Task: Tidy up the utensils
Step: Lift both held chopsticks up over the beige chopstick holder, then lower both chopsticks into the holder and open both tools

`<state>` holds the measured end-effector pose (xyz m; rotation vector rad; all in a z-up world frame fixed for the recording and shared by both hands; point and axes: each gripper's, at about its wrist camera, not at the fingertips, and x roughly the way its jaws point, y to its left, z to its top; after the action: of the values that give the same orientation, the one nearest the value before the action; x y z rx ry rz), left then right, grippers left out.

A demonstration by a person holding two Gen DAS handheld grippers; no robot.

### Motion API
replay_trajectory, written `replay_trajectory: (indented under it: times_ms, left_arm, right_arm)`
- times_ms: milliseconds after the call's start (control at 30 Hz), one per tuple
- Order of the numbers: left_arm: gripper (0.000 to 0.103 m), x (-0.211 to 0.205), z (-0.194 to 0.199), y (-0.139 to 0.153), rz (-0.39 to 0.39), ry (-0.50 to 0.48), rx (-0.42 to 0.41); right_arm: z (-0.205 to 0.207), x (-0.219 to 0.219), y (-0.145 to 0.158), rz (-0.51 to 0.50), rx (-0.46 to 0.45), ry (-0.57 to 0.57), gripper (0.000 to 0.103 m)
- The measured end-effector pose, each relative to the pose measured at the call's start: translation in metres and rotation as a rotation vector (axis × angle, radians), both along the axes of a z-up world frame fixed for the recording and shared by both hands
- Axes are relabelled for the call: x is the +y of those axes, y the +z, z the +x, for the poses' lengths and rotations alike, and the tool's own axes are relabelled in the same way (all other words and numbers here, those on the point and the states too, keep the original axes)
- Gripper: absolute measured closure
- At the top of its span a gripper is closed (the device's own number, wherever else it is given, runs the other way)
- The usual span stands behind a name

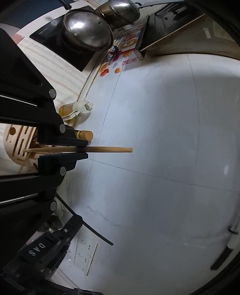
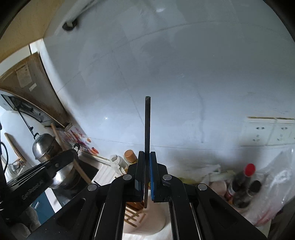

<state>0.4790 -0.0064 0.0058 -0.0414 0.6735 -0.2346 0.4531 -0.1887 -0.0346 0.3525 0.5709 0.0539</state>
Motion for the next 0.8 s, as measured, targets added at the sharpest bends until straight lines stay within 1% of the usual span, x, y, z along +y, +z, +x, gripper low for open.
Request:
replay_trajectory:
  times_ms: [133, 267, 367, 500, 667, 800]
  left_arm:
    - [0.099, -0.004, 0.015, -0.017, 0.01, 0.003, 0.04]
    - [0.099, -0.005, 0.025, -0.03, 0.007, 0.007, 0.061]
    - [0.099, -0.004, 0.03, -0.031, -0.007, 0.006, 0.068]
    - [0.099, -0.005, 0.034, -0.031, -0.016, 0.002, 0.073]
    - [0.099, -0.007, 0.037, -0.029, -0.018, 0.002, 0.066]
    - [0.099, -0.008, 0.042, -0.034, -0.016, -0.004, 0.079]
  right_arm:
    - [0.02, 0.011, -0.012, 0.001, 0.036, 0.019, 0.098]
    - [0.03, 0.015, -0.025, 0.0, 0.065, 0.027, 0.098]
    - [0.035, 0.017, -0.033, 0.004, 0.087, 0.029, 0.098]
    - [0.034, 0.013, -0.039, 0.014, 0.094, 0.022, 0.098]
    - [0.032, 0.011, -0.035, 0.014, 0.087, 0.02, 0.098]
    - [0.032, 0.011, -0.034, 0.006, 0.085, 0.013, 0.098]
